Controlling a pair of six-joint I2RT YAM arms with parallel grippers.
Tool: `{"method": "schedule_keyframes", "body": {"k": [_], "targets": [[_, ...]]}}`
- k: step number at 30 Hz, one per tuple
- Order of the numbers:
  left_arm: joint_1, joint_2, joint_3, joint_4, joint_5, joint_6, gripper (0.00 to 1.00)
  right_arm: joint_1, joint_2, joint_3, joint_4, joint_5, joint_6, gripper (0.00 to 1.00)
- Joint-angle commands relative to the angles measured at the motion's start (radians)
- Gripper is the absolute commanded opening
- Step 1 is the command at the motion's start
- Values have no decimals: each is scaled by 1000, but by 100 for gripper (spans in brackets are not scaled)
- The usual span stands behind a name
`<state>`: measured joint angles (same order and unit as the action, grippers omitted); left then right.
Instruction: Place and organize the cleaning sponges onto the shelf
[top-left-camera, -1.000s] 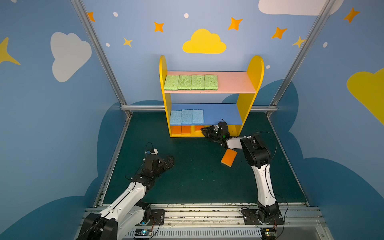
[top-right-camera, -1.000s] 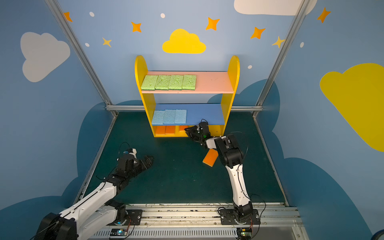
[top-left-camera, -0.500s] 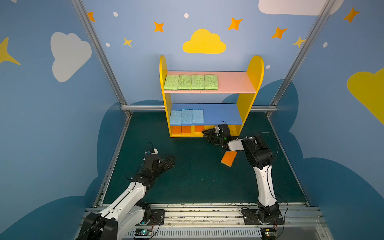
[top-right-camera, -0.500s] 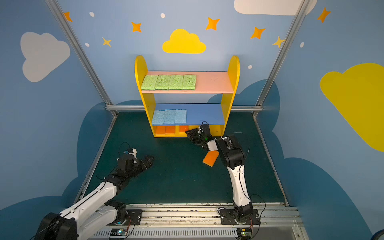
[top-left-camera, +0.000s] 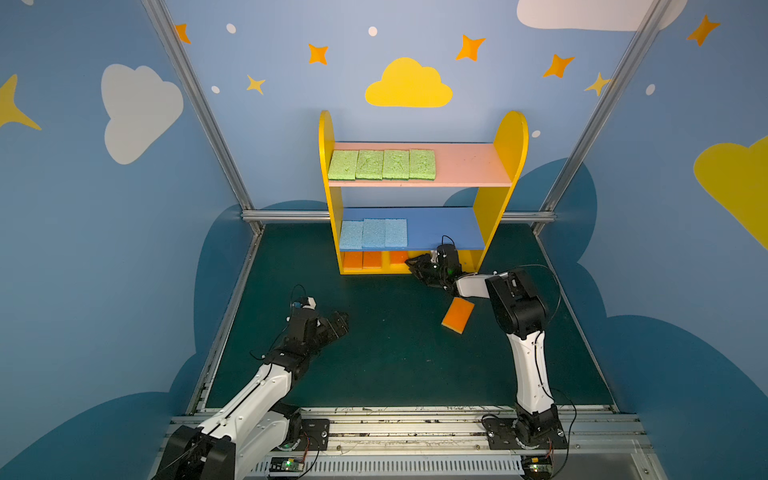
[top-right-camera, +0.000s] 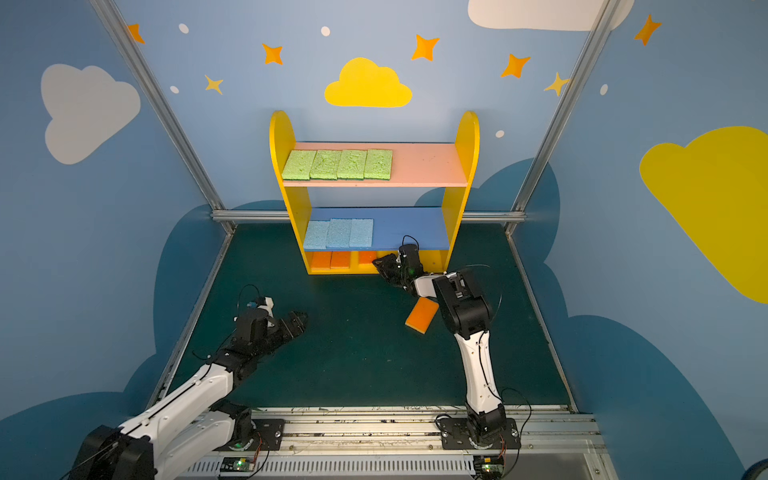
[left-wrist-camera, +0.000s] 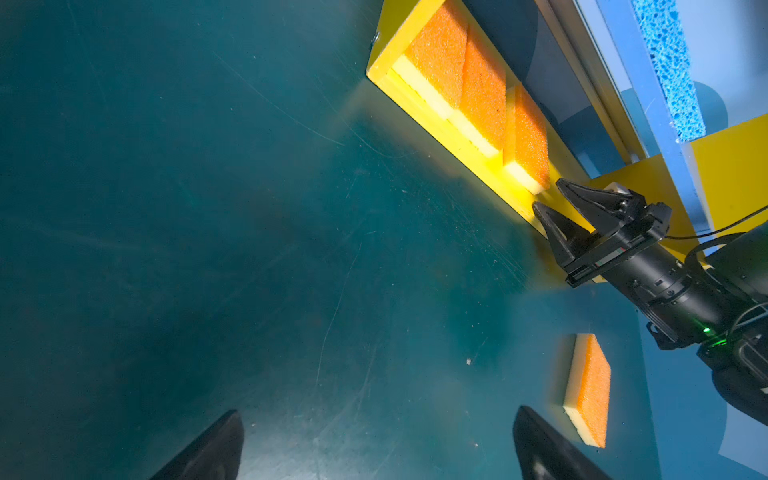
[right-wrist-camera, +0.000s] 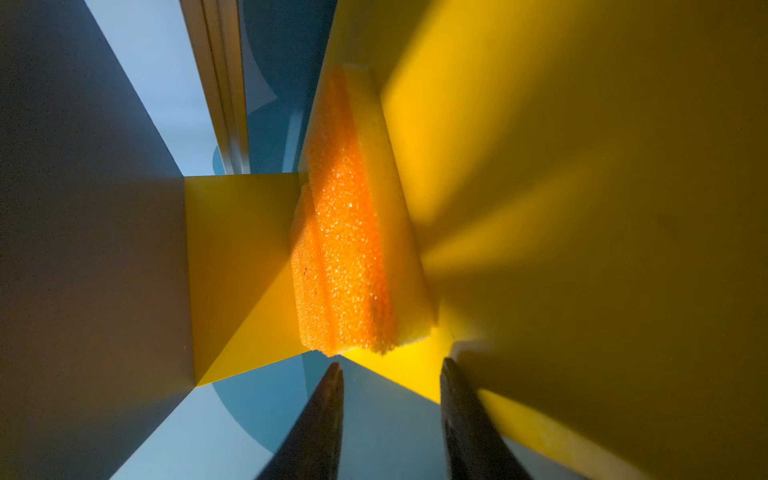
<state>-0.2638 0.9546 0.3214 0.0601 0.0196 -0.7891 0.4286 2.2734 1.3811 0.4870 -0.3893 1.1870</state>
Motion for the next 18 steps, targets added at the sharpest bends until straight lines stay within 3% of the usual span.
{"method": "schedule_keyframes", "body": {"k": [1, 10, 18], "targets": [[3, 3, -12, 1, -3, 7, 100, 1, -4, 37, -51, 47, -92, 38], [3, 29, -10, 15, 0, 6, 100, 5, 64, 49, 48, 75, -139, 42], [3, 32, -12, 18, -1, 7, 100, 16, 96, 86, 32, 82, -157, 40]]}}
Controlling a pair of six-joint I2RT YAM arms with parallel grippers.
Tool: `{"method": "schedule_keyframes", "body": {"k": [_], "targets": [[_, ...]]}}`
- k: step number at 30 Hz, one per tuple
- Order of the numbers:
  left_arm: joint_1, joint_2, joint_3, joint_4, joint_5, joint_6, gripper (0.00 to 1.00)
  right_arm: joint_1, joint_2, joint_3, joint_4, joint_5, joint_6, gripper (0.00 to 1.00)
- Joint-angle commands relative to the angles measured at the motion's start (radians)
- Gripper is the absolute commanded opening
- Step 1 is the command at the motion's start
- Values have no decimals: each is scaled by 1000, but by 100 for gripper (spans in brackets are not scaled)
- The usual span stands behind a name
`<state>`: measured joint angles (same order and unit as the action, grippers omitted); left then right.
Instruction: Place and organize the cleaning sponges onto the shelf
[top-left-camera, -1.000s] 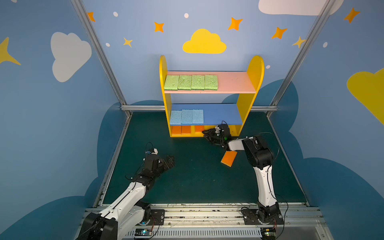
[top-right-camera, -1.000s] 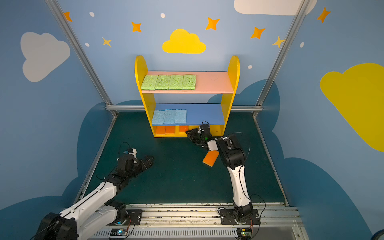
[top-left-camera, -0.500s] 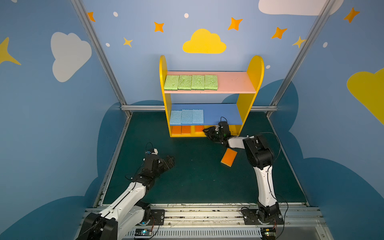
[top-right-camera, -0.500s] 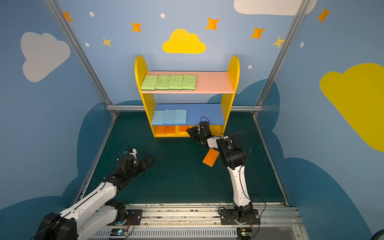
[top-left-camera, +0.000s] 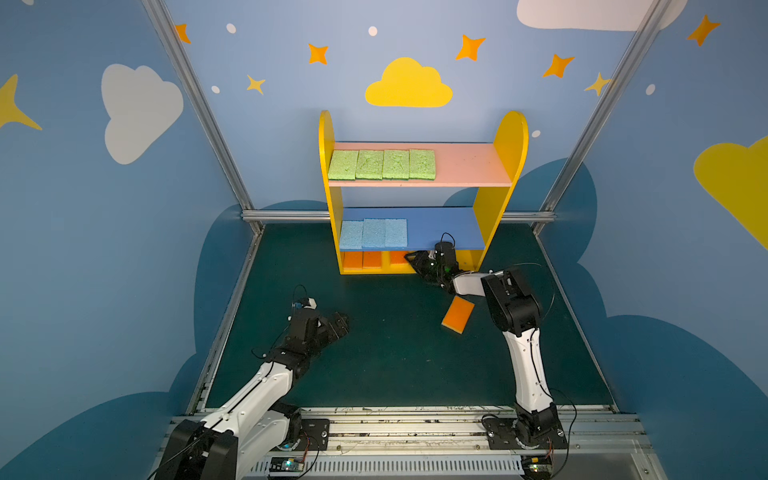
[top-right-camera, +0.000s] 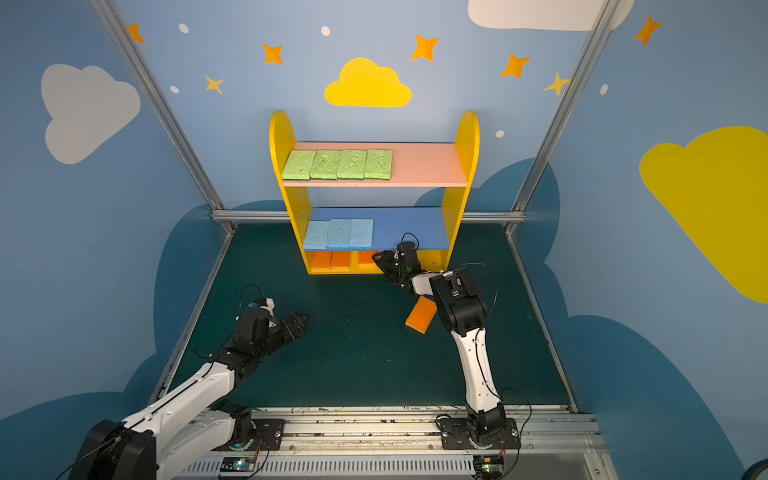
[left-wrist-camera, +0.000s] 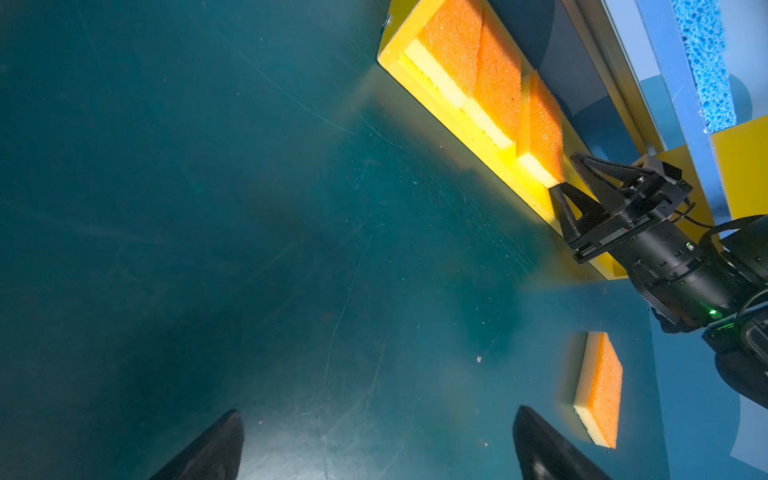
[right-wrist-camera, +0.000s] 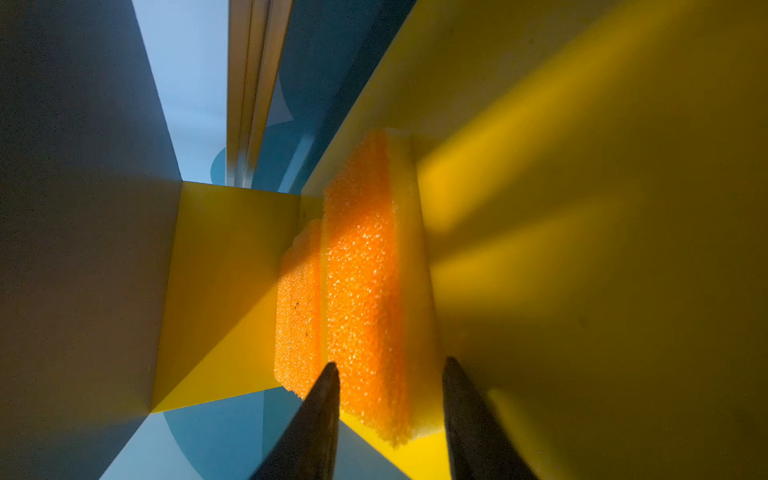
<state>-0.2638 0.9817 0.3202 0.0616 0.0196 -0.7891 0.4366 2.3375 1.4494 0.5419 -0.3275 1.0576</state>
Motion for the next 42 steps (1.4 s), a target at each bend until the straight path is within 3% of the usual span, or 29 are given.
{"method": "schedule_keyframes", "body": {"k": [1, 21, 42], "targets": [[3, 7, -11, 18, -1, 6, 100, 8, 32, 20, -30, 21, -28, 39], [3, -14, -13, 4, -1, 5, 100, 23, -10, 24, -152, 48, -48, 2], [3, 10, -4, 16, 13, -2, 100, 51, -108, -1, -216, 30, -125, 0]]}}
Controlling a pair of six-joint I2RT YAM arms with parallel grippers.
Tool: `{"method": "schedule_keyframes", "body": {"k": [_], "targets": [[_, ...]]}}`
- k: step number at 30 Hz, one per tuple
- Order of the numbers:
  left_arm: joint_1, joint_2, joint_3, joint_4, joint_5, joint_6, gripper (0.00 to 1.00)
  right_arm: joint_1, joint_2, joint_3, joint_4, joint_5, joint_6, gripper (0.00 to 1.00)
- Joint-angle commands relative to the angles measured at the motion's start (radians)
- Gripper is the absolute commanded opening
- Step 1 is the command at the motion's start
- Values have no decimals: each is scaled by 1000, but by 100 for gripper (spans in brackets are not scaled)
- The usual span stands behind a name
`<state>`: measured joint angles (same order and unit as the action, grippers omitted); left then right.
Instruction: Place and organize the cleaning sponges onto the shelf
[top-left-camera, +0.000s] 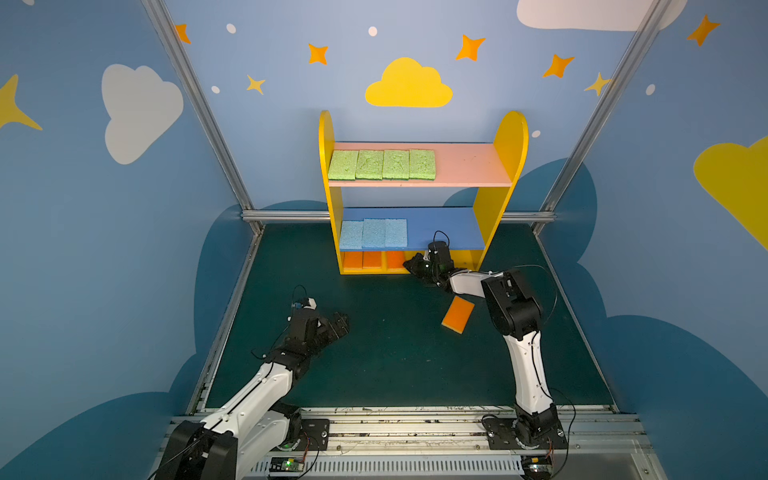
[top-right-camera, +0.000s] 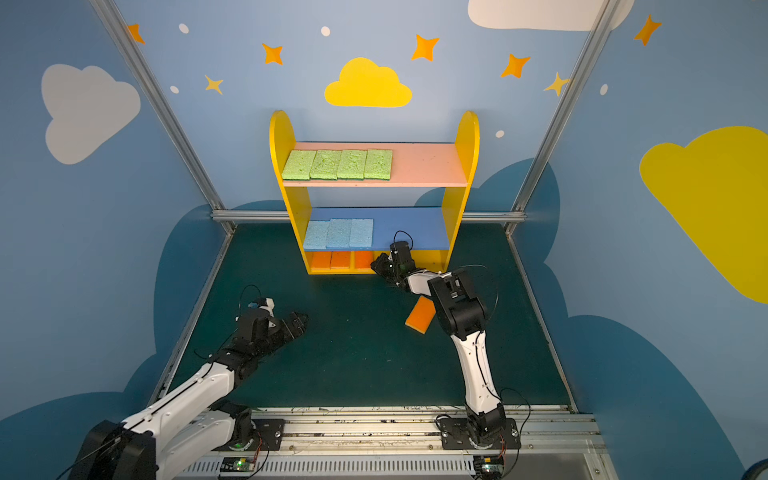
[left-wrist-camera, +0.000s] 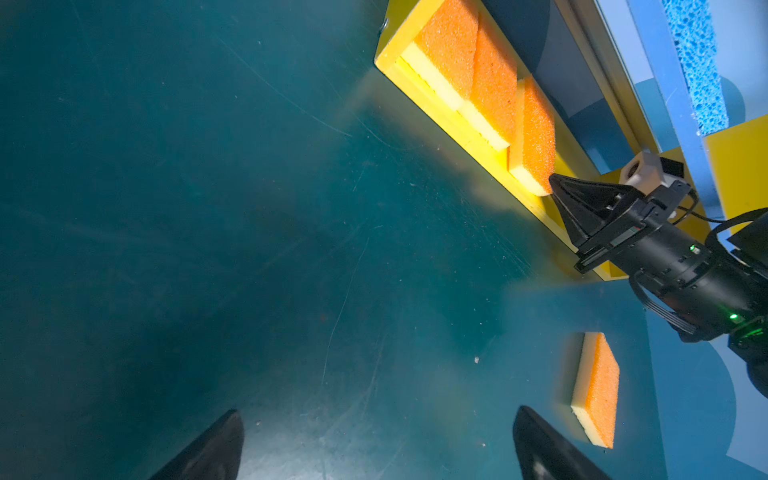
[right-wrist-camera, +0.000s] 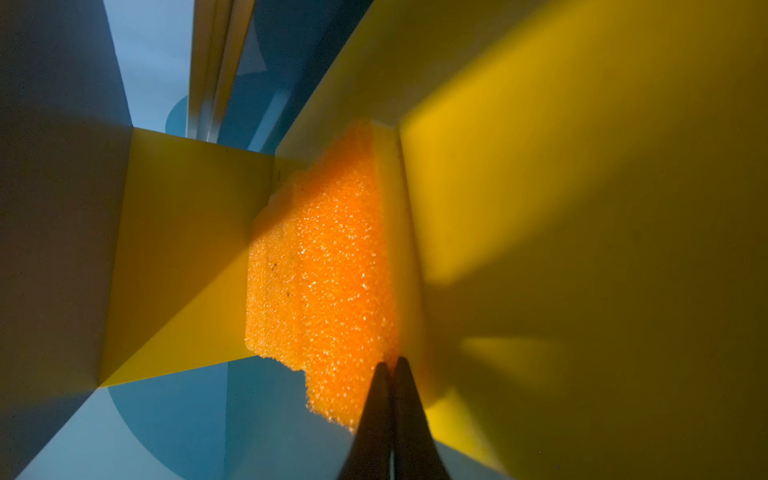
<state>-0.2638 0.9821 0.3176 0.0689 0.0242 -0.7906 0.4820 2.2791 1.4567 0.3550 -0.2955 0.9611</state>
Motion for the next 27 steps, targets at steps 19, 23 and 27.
{"method": "schedule_keyframes", "body": {"k": [19, 23, 27], "targets": [[4, 12, -2, 5, 13, -4, 100, 7, 5, 63, -9, -38, 10, 6], [3, 20, 0, 7, 21, -3, 100, 10, 10, 55, 10, -53, 11, 26], [3, 16, 7, -7, 36, 3, 100, 7, -10, 32, 13, -50, 5, 39]]}}
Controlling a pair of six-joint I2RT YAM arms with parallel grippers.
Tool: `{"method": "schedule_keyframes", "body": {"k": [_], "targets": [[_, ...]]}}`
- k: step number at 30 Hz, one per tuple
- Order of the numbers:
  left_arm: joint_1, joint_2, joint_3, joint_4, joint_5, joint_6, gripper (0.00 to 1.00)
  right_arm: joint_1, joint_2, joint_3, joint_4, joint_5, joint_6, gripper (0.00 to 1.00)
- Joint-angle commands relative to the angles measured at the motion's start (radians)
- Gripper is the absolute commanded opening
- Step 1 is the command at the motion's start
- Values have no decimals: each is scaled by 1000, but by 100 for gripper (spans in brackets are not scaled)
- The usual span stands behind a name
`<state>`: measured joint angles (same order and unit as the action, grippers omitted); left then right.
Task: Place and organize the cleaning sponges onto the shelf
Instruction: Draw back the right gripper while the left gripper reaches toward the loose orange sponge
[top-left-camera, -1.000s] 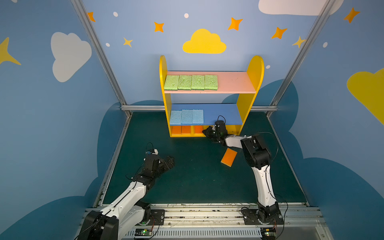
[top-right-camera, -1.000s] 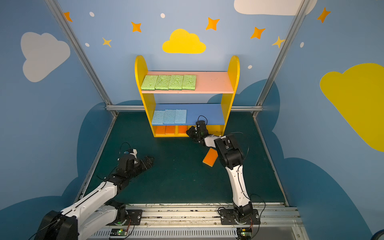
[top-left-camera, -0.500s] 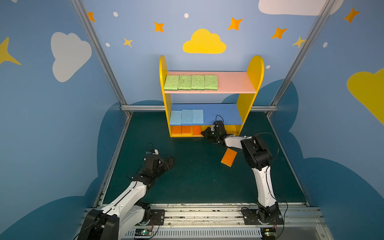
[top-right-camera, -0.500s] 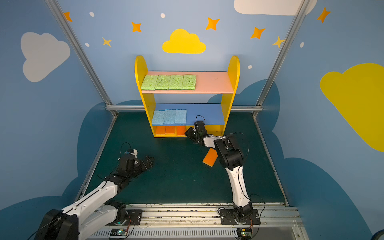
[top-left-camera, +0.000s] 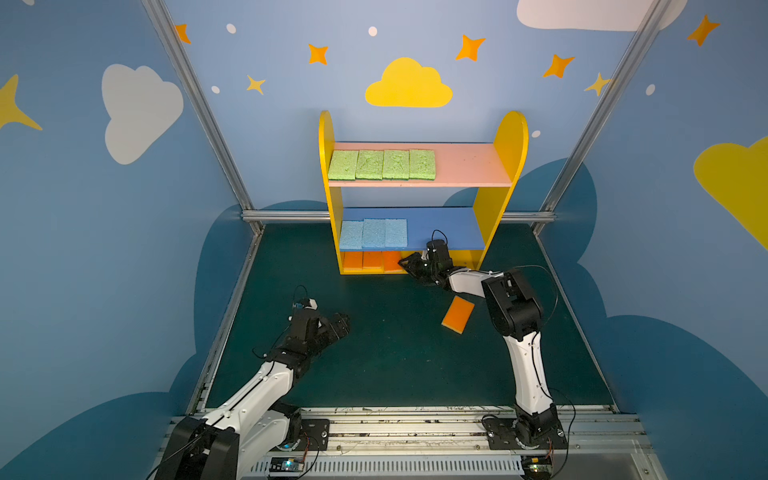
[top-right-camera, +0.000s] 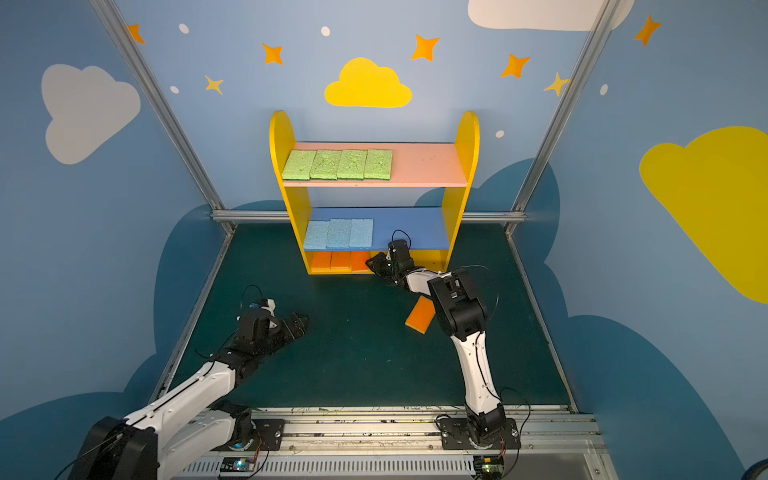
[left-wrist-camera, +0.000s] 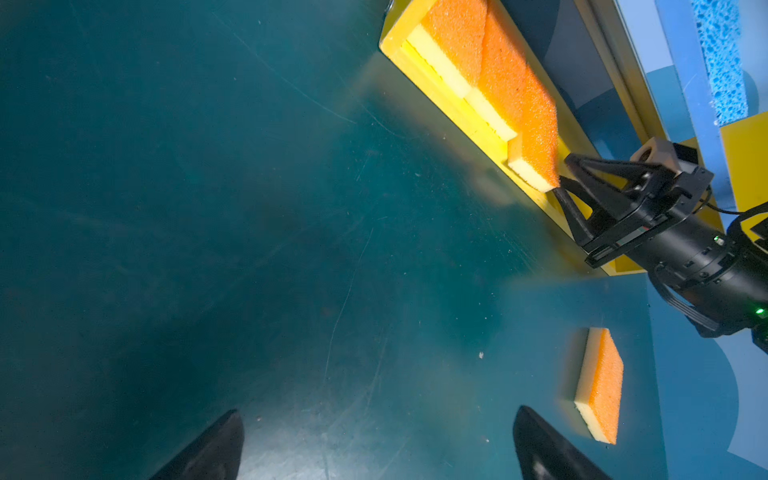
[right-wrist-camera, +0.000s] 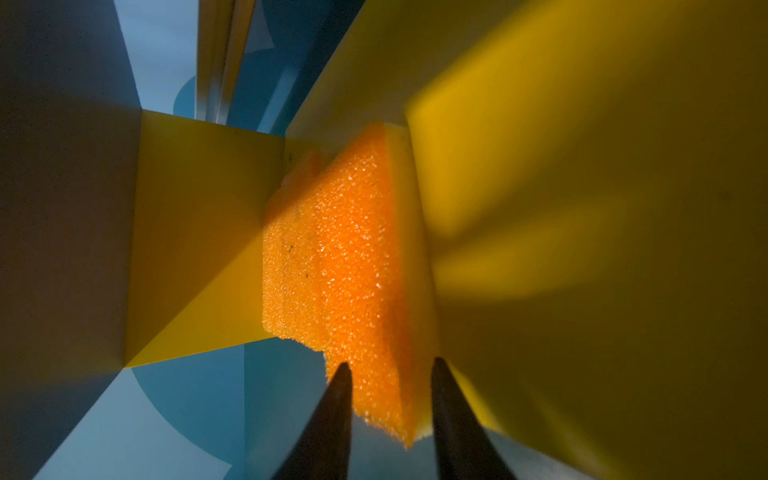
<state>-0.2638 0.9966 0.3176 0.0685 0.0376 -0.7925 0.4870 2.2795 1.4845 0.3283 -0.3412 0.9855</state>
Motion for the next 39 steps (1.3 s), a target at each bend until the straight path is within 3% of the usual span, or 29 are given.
{"method": "schedule_keyframes", "body": {"k": [1, 9, 16, 19, 23, 25, 31, 34, 39], "targets": [[3, -2, 9, -13, 34, 9, 100, 1, -21, -4, 37, -1, -26, 42], [-17, 6, 51, -46, 101, 21, 100, -19, -158, -61, -117, -26, -117, 57], [-216, 101, 191, -112, 8, 69, 99, -69, -357, -242, -152, -80, -148, 60], [-278, 198, 263, -84, 37, 103, 94, -111, -465, -344, -171, -109, -154, 61], [-342, 381, 395, -29, 118, 158, 66, -205, -620, -521, -145, -200, -125, 61], [-380, 485, 485, -38, 133, 184, 59, -249, -709, -600, -167, -214, -136, 61], [-476, 795, 772, -74, 174, 213, 60, -408, -915, -753, -262, -299, -156, 63], [-502, 905, 876, -84, 173, 213, 67, -500, -977, -798, -290, -369, -153, 63], [-531, 1042, 1010, -84, 187, 199, 68, -581, -1041, -855, -297, -408, -143, 63]]}}
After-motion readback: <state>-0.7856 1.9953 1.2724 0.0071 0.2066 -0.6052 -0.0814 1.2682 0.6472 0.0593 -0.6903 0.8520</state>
